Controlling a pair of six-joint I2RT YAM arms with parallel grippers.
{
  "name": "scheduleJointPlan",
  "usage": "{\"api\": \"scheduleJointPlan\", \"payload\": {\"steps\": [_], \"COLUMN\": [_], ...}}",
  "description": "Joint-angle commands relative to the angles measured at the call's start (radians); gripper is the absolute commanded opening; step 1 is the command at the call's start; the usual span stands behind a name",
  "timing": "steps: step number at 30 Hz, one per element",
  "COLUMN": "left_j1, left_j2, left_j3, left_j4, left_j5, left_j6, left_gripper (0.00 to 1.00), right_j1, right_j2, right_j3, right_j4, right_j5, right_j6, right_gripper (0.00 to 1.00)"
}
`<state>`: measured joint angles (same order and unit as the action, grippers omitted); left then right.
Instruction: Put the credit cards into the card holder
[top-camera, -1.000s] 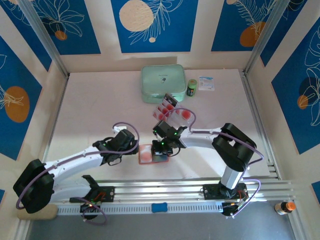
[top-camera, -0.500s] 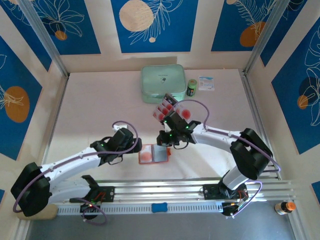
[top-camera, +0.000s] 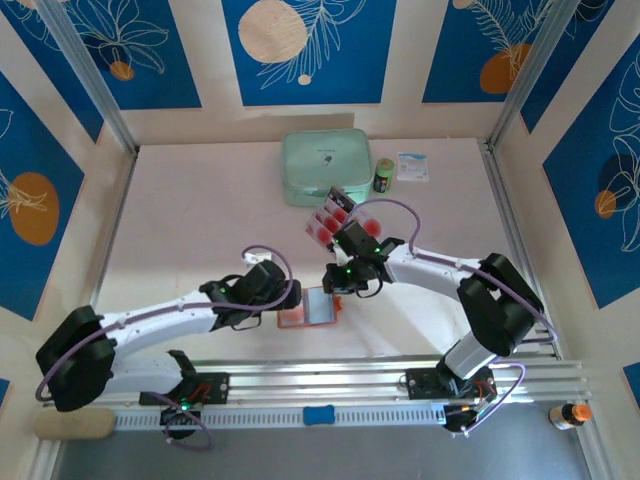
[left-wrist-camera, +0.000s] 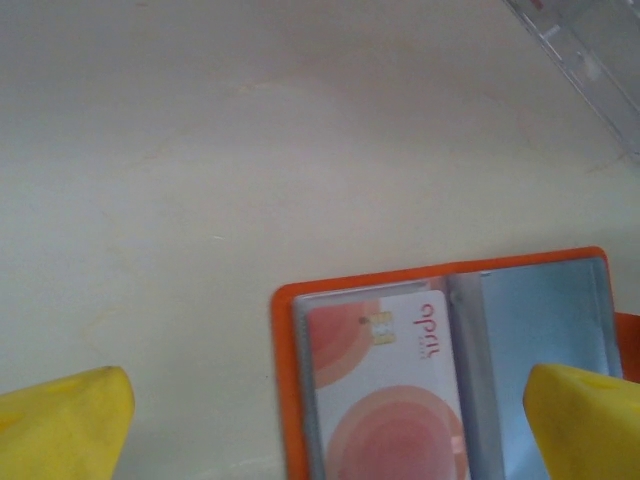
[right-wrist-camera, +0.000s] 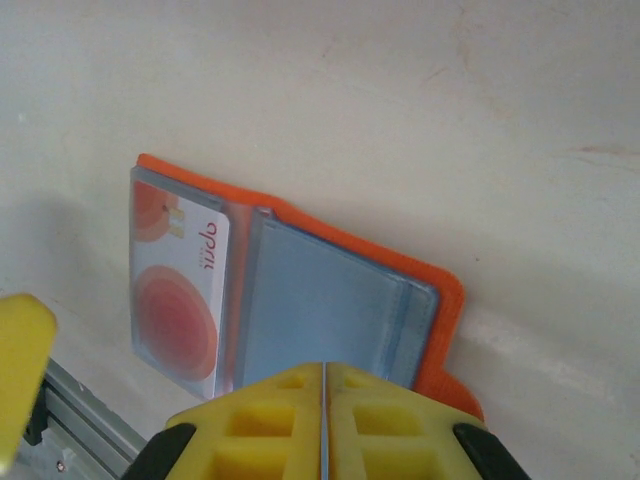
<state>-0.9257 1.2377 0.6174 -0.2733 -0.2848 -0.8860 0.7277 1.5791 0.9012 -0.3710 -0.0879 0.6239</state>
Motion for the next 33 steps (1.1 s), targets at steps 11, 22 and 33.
{"api": "scheduleJointPlan", "payload": {"steps": [11,22,33], "left_j1": [-0.085,-0.088,-0.088], "left_j2": [0.123,0.155,0.168], "left_j3": [0.059,0.022,0.004], "left_j4": [0.054,0.06,0.089], "left_j5": [-0.036,-0.043,-0.038], "left_j6": [-0.026,-0.015,0.002], "left_gripper": [1.0,1.0,1.0], "right_j1": [-0.011,-0.008,-0.019], "right_j2": [0.085,0.157,0.184], "right_j3": [0.034,0.032,0.013], "right_j4": [0.015,0.066,0.142], "right_j5": [-0.057,-0.124,-0.197], "right_j6": [-0.032,0.001,0.066], "right_gripper": [0.09,0.09,0.09]}}
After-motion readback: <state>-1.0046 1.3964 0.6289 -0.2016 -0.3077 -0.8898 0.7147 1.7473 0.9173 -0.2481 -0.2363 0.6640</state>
